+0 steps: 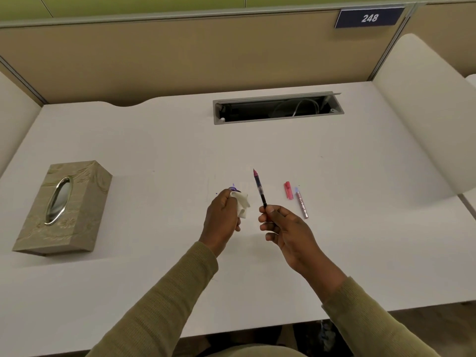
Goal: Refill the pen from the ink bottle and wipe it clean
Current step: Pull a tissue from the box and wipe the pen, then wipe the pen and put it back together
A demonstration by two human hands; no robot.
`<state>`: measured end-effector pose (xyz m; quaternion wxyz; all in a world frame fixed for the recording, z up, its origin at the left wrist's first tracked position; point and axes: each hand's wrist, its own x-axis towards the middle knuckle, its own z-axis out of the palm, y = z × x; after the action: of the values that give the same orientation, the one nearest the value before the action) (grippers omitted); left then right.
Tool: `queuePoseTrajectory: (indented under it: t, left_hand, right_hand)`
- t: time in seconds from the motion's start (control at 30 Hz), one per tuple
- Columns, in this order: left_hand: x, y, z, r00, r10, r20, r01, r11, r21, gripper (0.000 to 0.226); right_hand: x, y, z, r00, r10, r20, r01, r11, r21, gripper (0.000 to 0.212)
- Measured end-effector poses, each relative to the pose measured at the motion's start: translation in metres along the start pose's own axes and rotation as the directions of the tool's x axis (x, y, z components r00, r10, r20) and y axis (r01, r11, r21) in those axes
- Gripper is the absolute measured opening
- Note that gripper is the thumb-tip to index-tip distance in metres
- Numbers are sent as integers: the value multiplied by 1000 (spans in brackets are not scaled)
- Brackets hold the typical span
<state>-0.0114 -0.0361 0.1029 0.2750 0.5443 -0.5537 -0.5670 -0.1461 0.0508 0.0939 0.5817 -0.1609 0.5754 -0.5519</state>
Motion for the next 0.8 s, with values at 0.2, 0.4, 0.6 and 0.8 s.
queuePoseTrajectory:
  t: [0.2, 0.4, 0.6, 0.8]
  left_hand:
    - [-3, 2, 14, 994, -90, 63, 92, 995, -35, 39]
    - [0, 2, 24, 992, 6, 130, -4, 1000, -19, 25]
    - [7, 13, 34, 985, 58, 165, -51, 997, -51, 15]
    - [15, 20, 39, 990, 52, 132, -41, 996, -84, 19]
  right_hand:
    - [0, 4, -13, 1000, 20, -18, -20, 1000, 17, 21]
    - [2, 4, -21, 1000, 19, -23, -19, 1000, -5, 23]
    - [6, 2, -32, 1000, -8, -8, 8, 998, -68, 24]
    - [9, 0, -43, 999, -6, 32, 10, 991, -130, 24]
